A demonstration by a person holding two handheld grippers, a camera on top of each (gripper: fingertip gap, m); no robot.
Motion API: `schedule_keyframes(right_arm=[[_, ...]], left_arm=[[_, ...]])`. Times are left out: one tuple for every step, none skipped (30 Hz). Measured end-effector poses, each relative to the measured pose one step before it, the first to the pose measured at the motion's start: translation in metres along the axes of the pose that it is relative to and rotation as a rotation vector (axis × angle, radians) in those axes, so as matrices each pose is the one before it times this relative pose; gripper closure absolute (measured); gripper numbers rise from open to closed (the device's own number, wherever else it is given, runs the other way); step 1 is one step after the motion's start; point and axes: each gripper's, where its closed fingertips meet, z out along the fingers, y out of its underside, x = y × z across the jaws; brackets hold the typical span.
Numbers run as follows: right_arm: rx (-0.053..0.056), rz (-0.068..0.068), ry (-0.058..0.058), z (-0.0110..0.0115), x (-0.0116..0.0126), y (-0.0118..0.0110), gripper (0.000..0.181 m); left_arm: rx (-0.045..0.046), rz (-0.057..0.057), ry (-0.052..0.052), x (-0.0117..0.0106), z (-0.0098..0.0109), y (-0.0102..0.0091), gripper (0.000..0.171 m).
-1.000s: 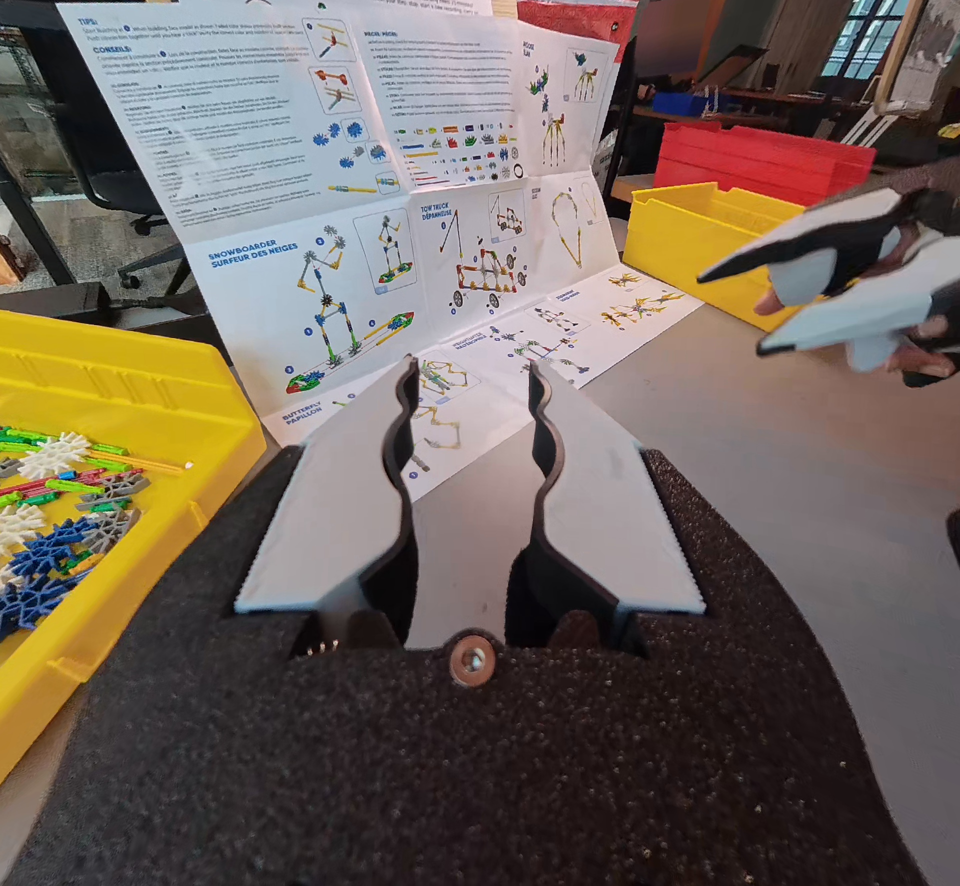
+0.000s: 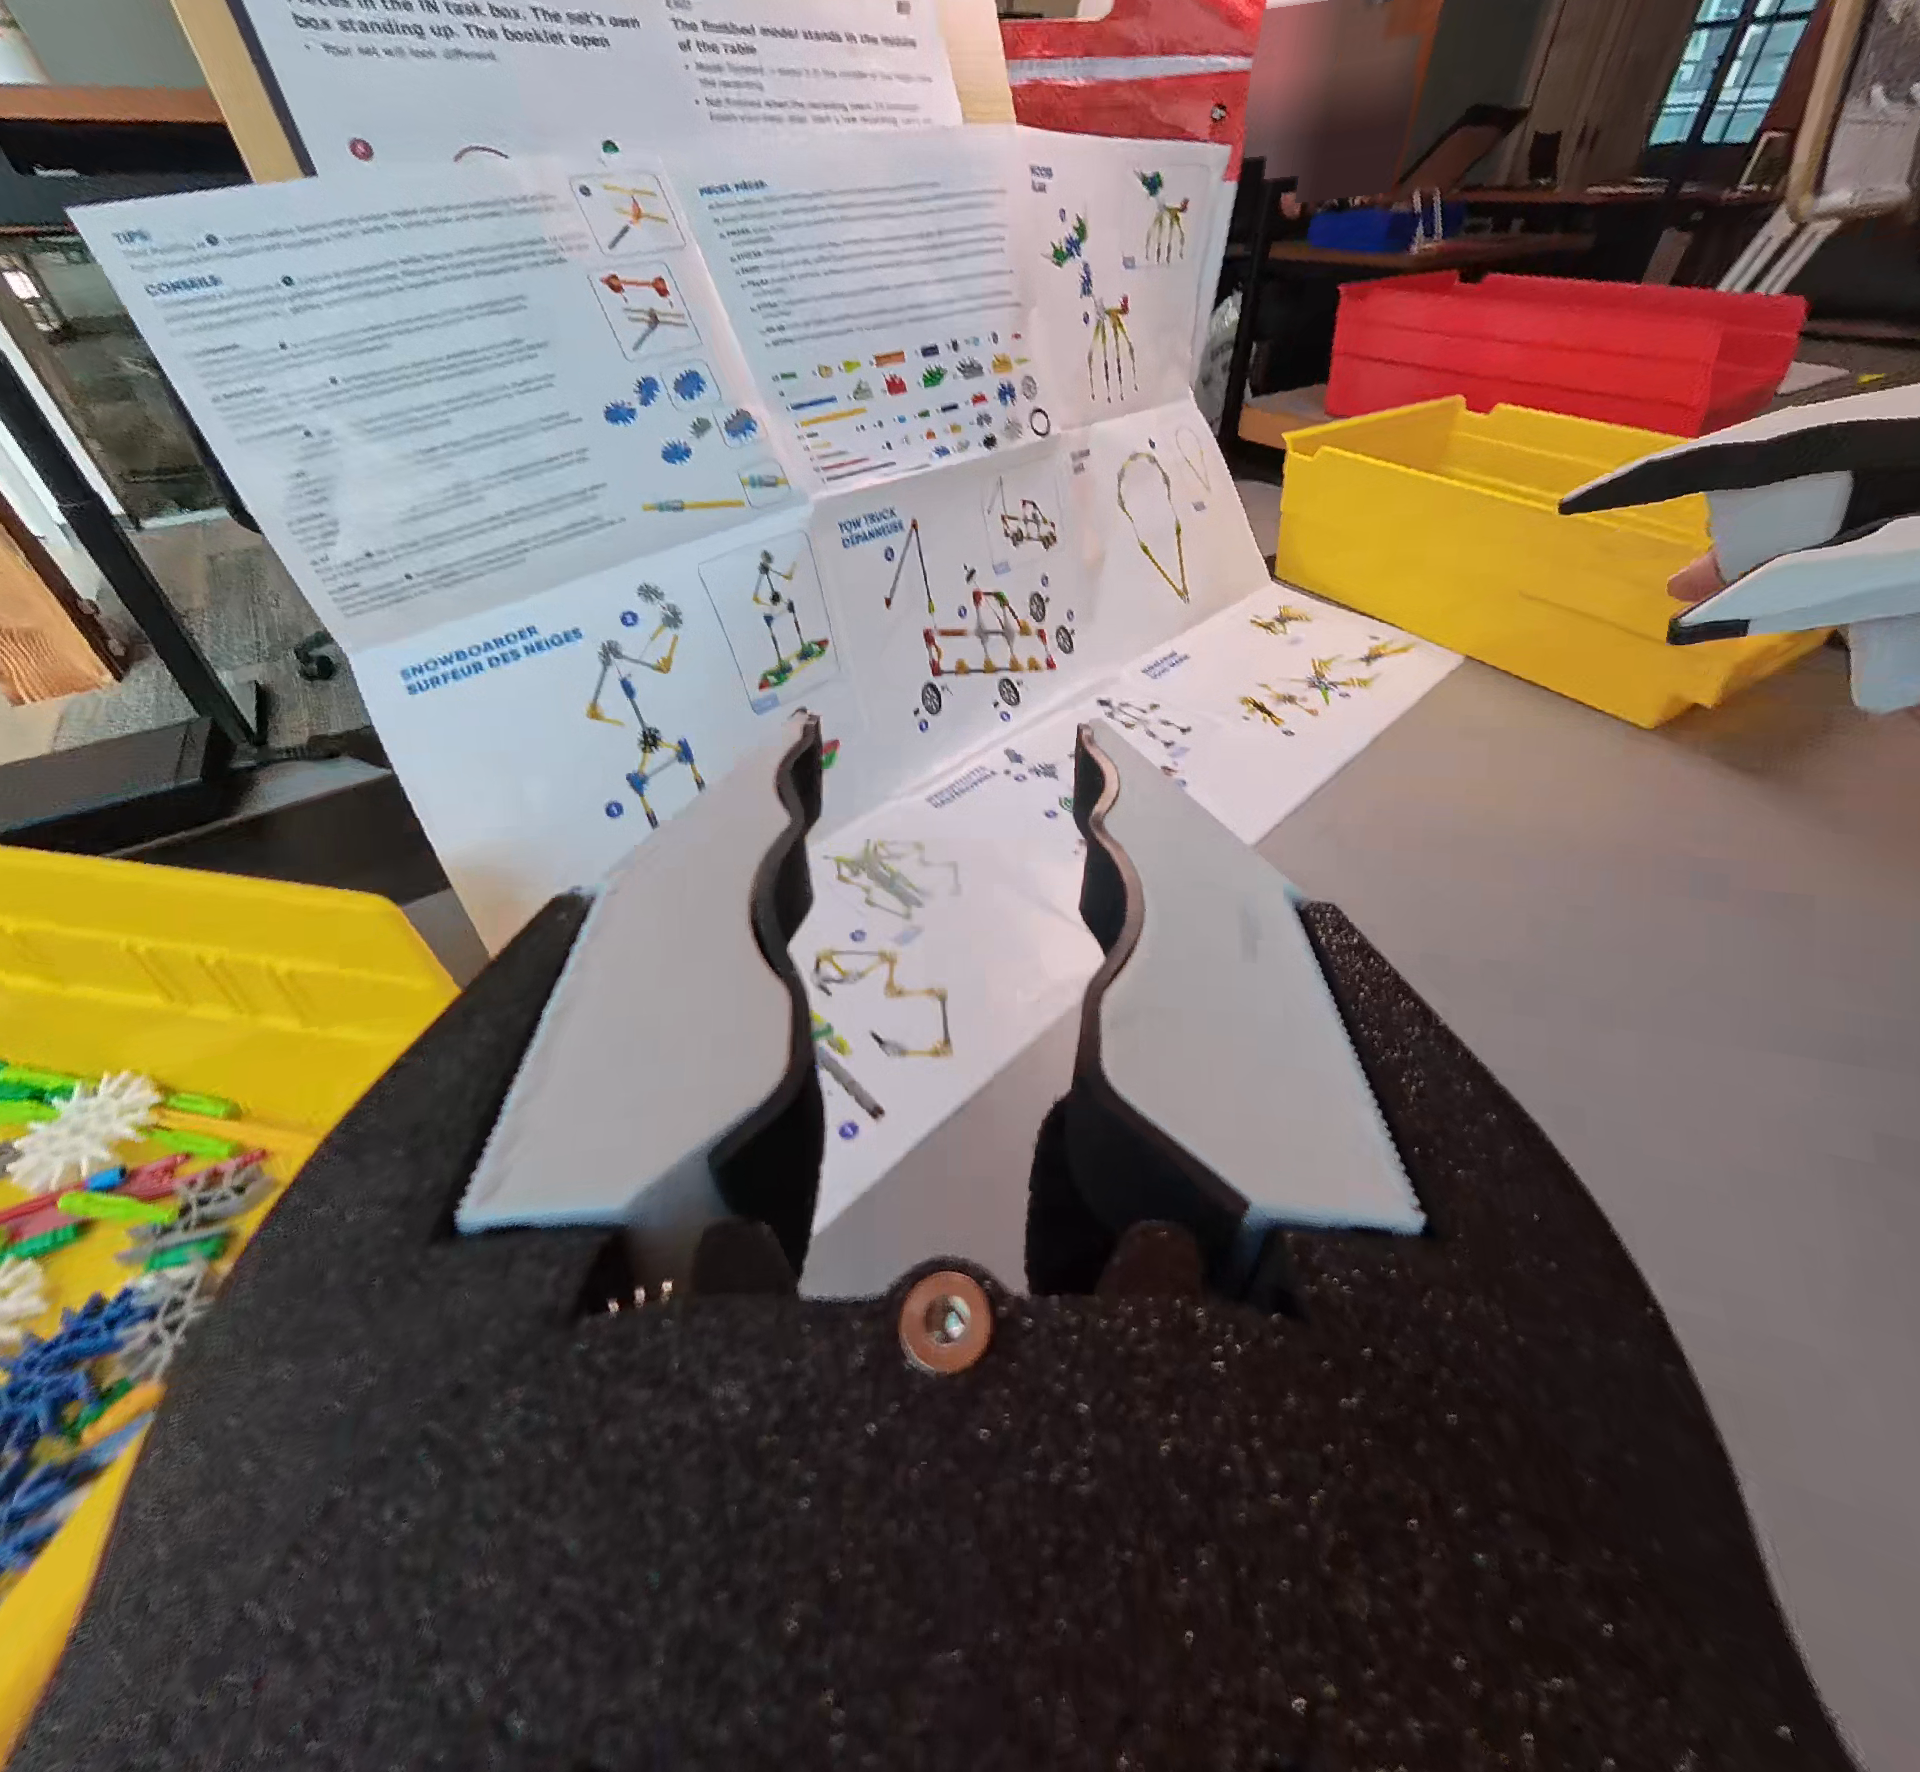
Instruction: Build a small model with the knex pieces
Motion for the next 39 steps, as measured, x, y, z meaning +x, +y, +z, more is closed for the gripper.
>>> schedule_keyframes(right_arm=[[0.056, -0.0052, -0.004, 0.01962, 0.00728, -0.0133, 0.097], [0.0406, -0.0032, -0.0076, 0.01866, 0.00597, -0.00652, 0.097], [0.0248, 0.002, -0.0087, 0.01668, 0.00503, 0.00017, 0.097], [0.018, 0.0119, -0.022, 0.0134, 0.00168, 0.00534, 0.098], [0.0105, 0.0324, -0.015, 0.00947, 0.00104, 0.00954, 0.098], [0.0148, 0.0451, -0.0168, 0.00519, -0.0013, 0.01117, 0.098], [-0.006, 0.0407, -0.0215, 0.00273, -0.003, 0.01397, 0.098], [-0.0526, 0.0168, -0.0197, 0.00131, -0.00284, 0.01691, 0.096], [-0.0465, -0.0082, 0.0123, -0.00019, 0.00227, 0.01111, 0.093], [-0.0083, -0.0021, 0.0359, -0.00213, 0.00683, -0.00009, 0.094], [-0.0043, -0.0025, 0.0486, -0.00254, 0.01004, -0.00154, 0.094], [-0.027, -0.0016, 0.0484, -0.00261, 0.0108, 0.00244, 0.094], [-0.0421, -0.0066, 0.0457, -0.00263, 0.0111, 0.00556, 0.093], [-0.0616, -0.0134, 0.0585, -0.00318, 0.01415, 0.00902, 0.092], [-0.0651, -0.0267, 0.0519, -0.0033, 0.01491, 0.01008, 0.089], [-0.0629, -0.0258, 0.0471, -0.00348, 0.01575, 0.01041, 0.089], [-0.0514, -0.0036, 0.0468, -0.00343, 0.01674, 0.00984, 0.091], [-0.0358, 0.0169, 0.0351, -0.00243, 0.01523, 0.00892, 0.094], [-0.0214, 0.0261, 0.016, -0.0007, 0.01135, 0.00764, 0.099], [-0.0243, 0.0296, 0.0066, 0.001, 0.00857, 0.00813, 0.102], [-0.0267, 0.0216, -0.0004, 0.00265, 0.00542, 0.00796, 0.103], [-0.0302, 0.0141, -0.0032, 0.00356, 0.00276, 0.00786, 0.104], [-0.0286, 0.0117, -0.0018, 0.00399, 0.00109, 0.00664, 0.104], [-0.0236, 0.0083, -0.0066, 0.0034, -0.0009, 0.0051, 0.105], [-0.0152, 0.0084, -0.0061, 0.0025, -0.00126, 0.00315, 0.105], [-0.0099, 0.0079, 0.0, 0.00135, -0.00013, 0.00181, 0.106], [-0.0077, 0.004, 0.0064, 0.00052, 0.00101, 0.00118, 0.106], [-0.0086, -0.0008, 0.0072, 0.00019, 0.00132, 0.00142, 0.107], [-0.0081, -0.0025, 0.0065, -0.00004, 0.00132, 0.00147, 0.107], [-0.0027, 0.0007, 0.0047, -0.0001, 0.00116, 0.0005, 0.108], [-0.002, 0.0034, -0.0017, -0.00014, 0.00017, 0.00022, 0.108], [0.0028, 0.0039, -0.0032, -0.00054, -0.00018, -0.00056, 0.108], [0.0029, 0.0024, 0.0, -0.00081, 0.00018, -0.00075, 0.108], [-0.0015, -0.0014, 0.0003, -0.00122, 0.00015, -0.00036, 0.108], [-0.002, -0.002, -0.0008, -0.00126, -0.0001, -0.00031, 0.109], [-0.006, -0.0014, -0.0044, -0.00108, -0.00054, 0.0005, 0.11], [-0.0167, -0.0041, -0.0137, -0.00048, -0.00193, 0.0024, 0.111], [-0.024, -0.0059, -0.014, 0.00048, -0.00218, 0.00396, 0.111], [-0.0152, -0.0048, -0.0044, 0.00112, -0.0008, 0.00304, 0.111]], left_arm=[[0.0179, 0.0018, -0.0176, -0.00996, 0.015, -0.00188, 0.118], [0.01359, 0.003, -0.0171, -0.00928, 0.01263, 0.00041, 0.117], [0.00828, 0.0048, -0.0159, -0.00858, 0.00974, 0.00273, 0.117], [0.00757, 0.0039, -0.015, -0.00783, 0.00654, 0.00494, 0.117], [0.00332, -0.0029, -0.0059, -0.00533, 0.00307, 0.00708, 0.119], [-0.00678, -0.0035, 0.0051, -0.00283, 0.00015, 0.00911, 0.122], [-0.02894, 0.006, 0.0126, -0.00134, -0.00113, 0.01174, 0.126], [-0.03812, 0.0202, 0.0194, -0.00015, -0.00144, 0.01226, 0.127], [-0.02177, 0.0224, 0.0092, -0.00143, -0.00063, 0.00921, 0.13], [-0.00777, 0.0039, -0.003, -0.00315, 0.00116, 0.00497, 0.133], [-0.00793, -0.017, 0.0088, -0.001, 0.00268, 0.00252, 0.133], [-0.0133, -0.0137, 0.0225, 0.0019, 0.00295, 0.00251, 0.133], [-0.01353, -0.0004, 0.0108, 0.0014, 0.00286, 0.00303, 0.134], [-0.01311, 0.0133, 0.0015, 0.00092, 0.00238, 0.00336, 0.134], [-0.01787, 0.0188, 0.003, 0.00189, 0.00182, 0.00374, 0.135], [-0.01403, 0.0157, 0.005, 0.00257, 0.00091, 0.00252, 0.135], [-0.00476, 0.0096, 0.003, 0.0024, 0.00001, 0.00028, 0.135], [0.00019, 0.0034, 0.0028, 0.002, -0.00045, -0.0006, 0.135], [-0.00471, -0.0025, 0.0036, 0.00146, -0.00019, 0.00056, 0.135], [-0.02363, -0.0068, 0.0003, 0.00023, 0.0007, 0.0036, 0.136], [-0.04357, -0.0064, 0.001, -0.00011, 0.0012, 0.00664, 0.137], [-0.0642, -0.0004, 0.0029, -0.00002, 0.00165, 0.00947, 0.138], [-0.07747, 0.0074, 0.0096, 0.00097, 0.00231, 0.01124, 0.139], [-0.079, 0.0057, 0.0151, 0.0019, 0.00291, 0.01236, 0.139], [-0.07434, -0.0023, 0.0211, 0.00275, 0.00341, 0.01263, 0.139], [-0.06453, -0.0126, 0.0193, 0.00226, 0.00393, 0.0119, 0.139], [-0.05616, -0.0149, 0.0117, 0.00092, 0.00436, 0.01062, 0.139], [-0.02372, -0.0077, 0.0019, -0.00041, 0.00298, 0.00485, 0.139], [-0.00258, -0.0073, -0.0171, -0.00318, -0.00042, 0.00032, 0.144], [-0.00478, 0.0125, -0.0209, -0.00322, -0.00075, 0.00002, 0.145], [-0.00536, 0.0154, -0.0354, -0.00526, -0.00081, 0.00069, 0.146], [-0.00341, 0.0148, -0.0351, -0.00582, -0.00051, 0.00098, 0.151], [-0.00204, 0.0114, -0.0302, -0.00566, -0.00038, 0.00104, 0.154], [-0.00312, 0.0053, -0.0367, -0.00722, -0.00006, 0.00105, 0.155], [-0.00079, 0.0062, -0.0358, -0.00694, 0.00024, 0.00076, 0.155], [0.00288, 0.0042, -0.0213, -0.00422, 0.00052, 0.00035, 0.155], [0.00636, -0.0042, 0.0018, -0.00027, 0.00054, -0.00047, 0.156], [0.00234, -0.011, 0.0045, 0.00029, 0.00044, -0.00027, 0.157], [0.00073, -0.0027, -0.0001, -0.00012, 0.00014, -0.0001, 0.157]])
